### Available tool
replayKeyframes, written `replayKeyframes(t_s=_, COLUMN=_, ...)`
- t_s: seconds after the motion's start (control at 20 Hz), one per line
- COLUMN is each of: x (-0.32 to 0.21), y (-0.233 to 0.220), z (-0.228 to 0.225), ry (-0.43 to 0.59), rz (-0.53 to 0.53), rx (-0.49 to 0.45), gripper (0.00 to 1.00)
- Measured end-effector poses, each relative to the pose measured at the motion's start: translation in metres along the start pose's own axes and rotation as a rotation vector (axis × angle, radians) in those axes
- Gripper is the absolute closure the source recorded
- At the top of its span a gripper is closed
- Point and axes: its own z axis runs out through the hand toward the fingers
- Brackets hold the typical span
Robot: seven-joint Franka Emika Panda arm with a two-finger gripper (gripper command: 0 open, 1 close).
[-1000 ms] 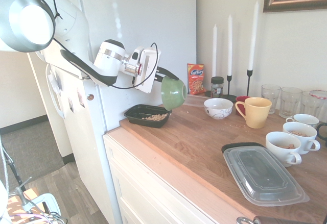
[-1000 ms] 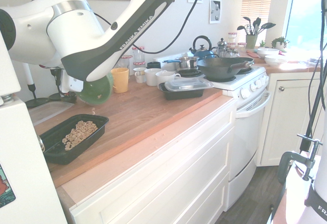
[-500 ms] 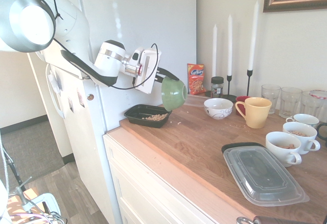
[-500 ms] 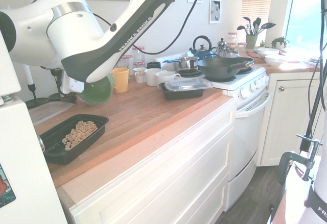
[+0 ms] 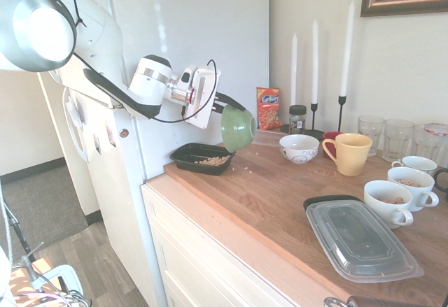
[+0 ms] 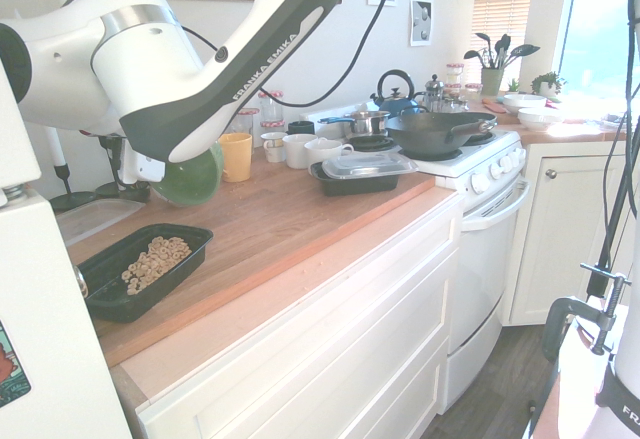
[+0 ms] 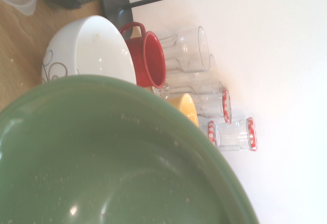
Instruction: Pour the cereal into the box
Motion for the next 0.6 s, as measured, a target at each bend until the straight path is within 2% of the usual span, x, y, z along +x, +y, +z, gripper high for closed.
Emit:
replayKeyframes(t_s=0.3, x=-0.017, y=-0.006, z=0.023, ry=-0.055, rz=-0.015, rx=-0.016, gripper=1.00)
replayKeyframes(t_s=0.5, x=0.071, y=0.065, z=0.058, ry=-0.268, rz=0.108, rx=0.076, gripper=1.00)
replayKeyframes(t_s=0.6, x=0.091, y=0.098, z=0.084, ry=-0.379, rz=0.177, rx=0.107, gripper=1.00)
